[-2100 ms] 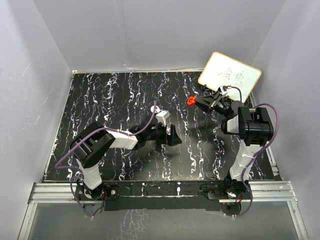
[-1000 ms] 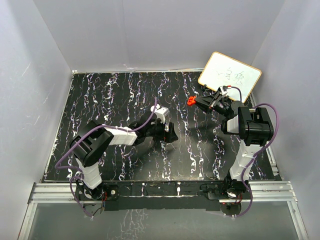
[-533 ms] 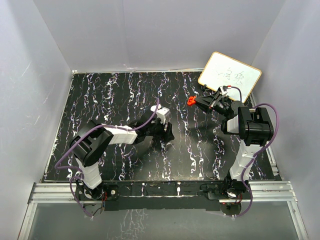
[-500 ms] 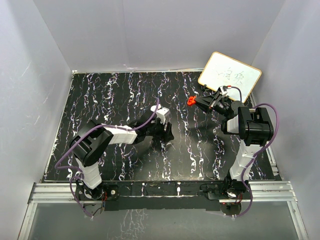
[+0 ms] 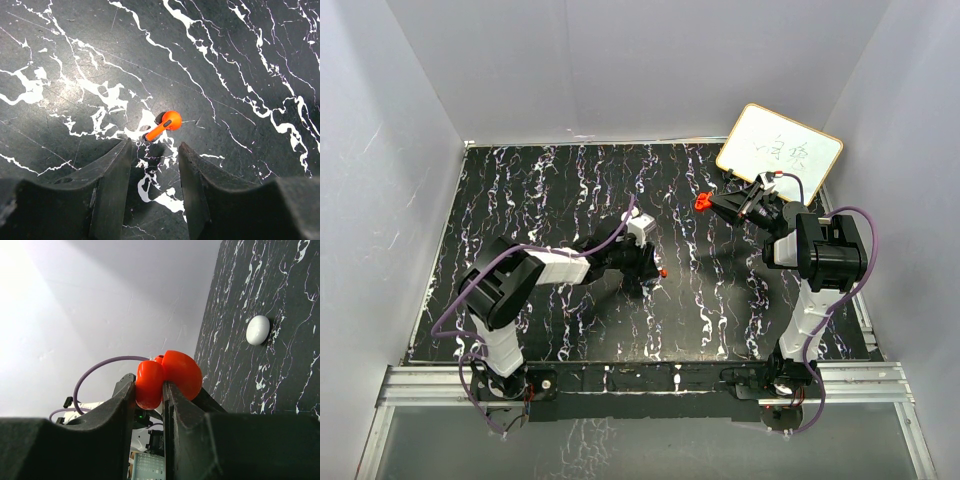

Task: Insert the wireless bluetooth earbuds into the charging case
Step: Pick up the earbud from the center of the board.

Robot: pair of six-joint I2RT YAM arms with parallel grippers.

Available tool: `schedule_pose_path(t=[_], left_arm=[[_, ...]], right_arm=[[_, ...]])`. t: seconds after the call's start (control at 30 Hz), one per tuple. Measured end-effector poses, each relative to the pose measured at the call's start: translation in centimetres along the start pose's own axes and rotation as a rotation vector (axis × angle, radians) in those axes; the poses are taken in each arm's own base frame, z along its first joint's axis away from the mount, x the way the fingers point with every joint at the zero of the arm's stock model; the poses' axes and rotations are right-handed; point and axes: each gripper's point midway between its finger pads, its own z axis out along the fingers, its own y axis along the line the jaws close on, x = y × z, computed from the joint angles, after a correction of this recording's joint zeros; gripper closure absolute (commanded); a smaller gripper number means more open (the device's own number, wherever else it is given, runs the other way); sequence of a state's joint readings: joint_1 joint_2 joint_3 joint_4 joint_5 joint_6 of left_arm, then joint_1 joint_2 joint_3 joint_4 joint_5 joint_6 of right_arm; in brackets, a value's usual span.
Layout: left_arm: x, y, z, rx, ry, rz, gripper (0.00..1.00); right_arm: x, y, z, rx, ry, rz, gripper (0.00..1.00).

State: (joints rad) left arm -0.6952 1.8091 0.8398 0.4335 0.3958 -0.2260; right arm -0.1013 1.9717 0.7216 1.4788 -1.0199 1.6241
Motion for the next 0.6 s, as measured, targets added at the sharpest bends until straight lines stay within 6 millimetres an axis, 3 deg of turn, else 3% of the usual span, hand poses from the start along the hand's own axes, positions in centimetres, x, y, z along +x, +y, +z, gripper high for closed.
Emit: schedule_pose_path(t=[0.6], left_arm=[[-0.8,-0.4,1.4,0.065,-0.007,0.07,0.59]], right_arm=[[0.0,0.0,0.0,0.0,0.001,0.0,1.0]])
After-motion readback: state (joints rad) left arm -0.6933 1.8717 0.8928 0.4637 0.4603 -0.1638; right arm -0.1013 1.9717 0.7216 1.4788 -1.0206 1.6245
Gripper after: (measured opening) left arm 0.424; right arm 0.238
